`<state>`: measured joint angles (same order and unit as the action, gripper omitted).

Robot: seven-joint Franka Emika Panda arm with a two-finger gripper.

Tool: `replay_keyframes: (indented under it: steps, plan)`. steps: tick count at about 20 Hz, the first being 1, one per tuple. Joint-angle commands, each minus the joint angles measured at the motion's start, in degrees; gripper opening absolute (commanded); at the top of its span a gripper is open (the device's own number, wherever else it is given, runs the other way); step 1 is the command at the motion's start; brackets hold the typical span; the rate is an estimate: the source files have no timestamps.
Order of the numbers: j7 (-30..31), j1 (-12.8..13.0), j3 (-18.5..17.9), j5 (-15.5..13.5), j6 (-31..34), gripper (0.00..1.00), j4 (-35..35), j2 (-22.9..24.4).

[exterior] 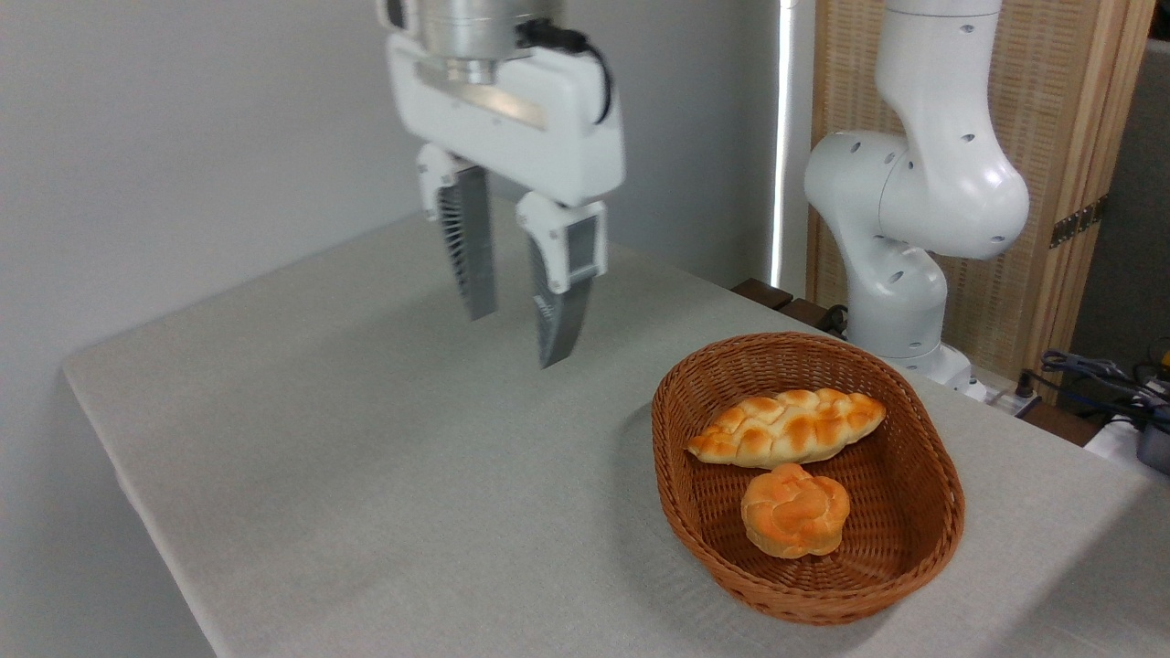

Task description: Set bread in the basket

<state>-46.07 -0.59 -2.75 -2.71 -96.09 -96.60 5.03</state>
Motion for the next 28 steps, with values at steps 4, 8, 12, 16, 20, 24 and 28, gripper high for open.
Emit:
replay_keyframes:
  steps: [4,8,12,16,20,24,28]
  plan:
    - [2.83,-0.46,0.9,-0.27,2.48,1.0,5.01,-4.59]
    - [2.66,-0.46,1.95,-0.19,2.57,1.0,5.19,-4.59]
    - [2.66,-0.37,2.83,-0.19,2.66,1.0,5.1,-4.59]
    - [2.66,-0.46,2.83,-0.1,2.66,1.0,5.1,-4.59]
    - [2.48,-0.46,2.83,-0.1,3.01,1.0,5.1,-4.59]
    - [2.3,-0.46,2.83,-0.1,4.06,1.0,5.1,-4.59]
    - [1.87,-0.46,2.83,-0.1,5.56,1.0,5.1,-4.68]
